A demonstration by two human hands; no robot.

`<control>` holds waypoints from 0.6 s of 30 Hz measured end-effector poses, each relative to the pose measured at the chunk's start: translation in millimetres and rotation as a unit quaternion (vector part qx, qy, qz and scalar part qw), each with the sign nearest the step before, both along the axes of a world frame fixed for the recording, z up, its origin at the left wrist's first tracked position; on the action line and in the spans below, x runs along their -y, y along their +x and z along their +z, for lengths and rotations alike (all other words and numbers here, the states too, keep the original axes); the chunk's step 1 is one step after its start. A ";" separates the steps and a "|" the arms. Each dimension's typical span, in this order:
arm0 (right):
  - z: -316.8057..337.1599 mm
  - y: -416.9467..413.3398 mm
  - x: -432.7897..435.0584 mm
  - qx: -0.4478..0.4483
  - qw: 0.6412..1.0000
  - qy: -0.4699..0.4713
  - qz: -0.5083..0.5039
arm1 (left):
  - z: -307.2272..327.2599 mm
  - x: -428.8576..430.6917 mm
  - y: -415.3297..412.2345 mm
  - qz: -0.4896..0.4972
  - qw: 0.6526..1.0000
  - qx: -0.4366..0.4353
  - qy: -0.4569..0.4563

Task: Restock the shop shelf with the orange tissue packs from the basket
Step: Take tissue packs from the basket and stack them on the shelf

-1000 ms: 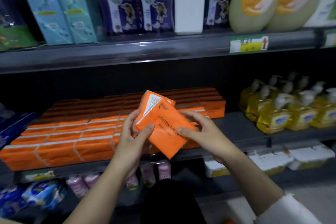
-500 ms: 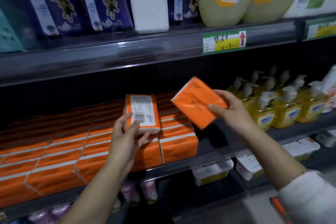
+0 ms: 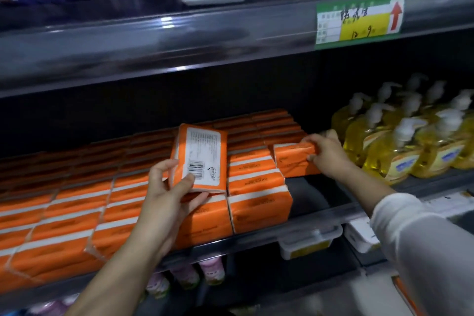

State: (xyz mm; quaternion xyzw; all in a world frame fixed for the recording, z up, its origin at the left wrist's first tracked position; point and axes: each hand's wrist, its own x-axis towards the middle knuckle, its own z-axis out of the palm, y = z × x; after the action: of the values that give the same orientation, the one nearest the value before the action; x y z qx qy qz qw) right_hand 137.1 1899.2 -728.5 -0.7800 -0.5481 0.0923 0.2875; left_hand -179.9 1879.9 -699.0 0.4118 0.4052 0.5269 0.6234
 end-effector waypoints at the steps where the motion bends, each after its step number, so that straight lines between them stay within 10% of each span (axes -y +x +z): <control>1: 0.0 -3.0 -4.2 0.009 1.000 -0.009 -0.010 | 0.1 -0.3 2.1 0.006 1.000 0.004 0.003; 18: 7.3 -22.5 7.2 -0.011 0.994 0.093 -0.058 | 7.5 13.7 17.4 -0.022 1.000 -0.006 0.019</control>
State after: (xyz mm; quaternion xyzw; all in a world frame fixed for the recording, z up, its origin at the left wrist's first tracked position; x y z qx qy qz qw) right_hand 114.6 1892.0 -721.3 -0.7791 -0.5053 0.0327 0.3696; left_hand -162.5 1866.2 -691.5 0.4356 0.3894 0.5182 0.6245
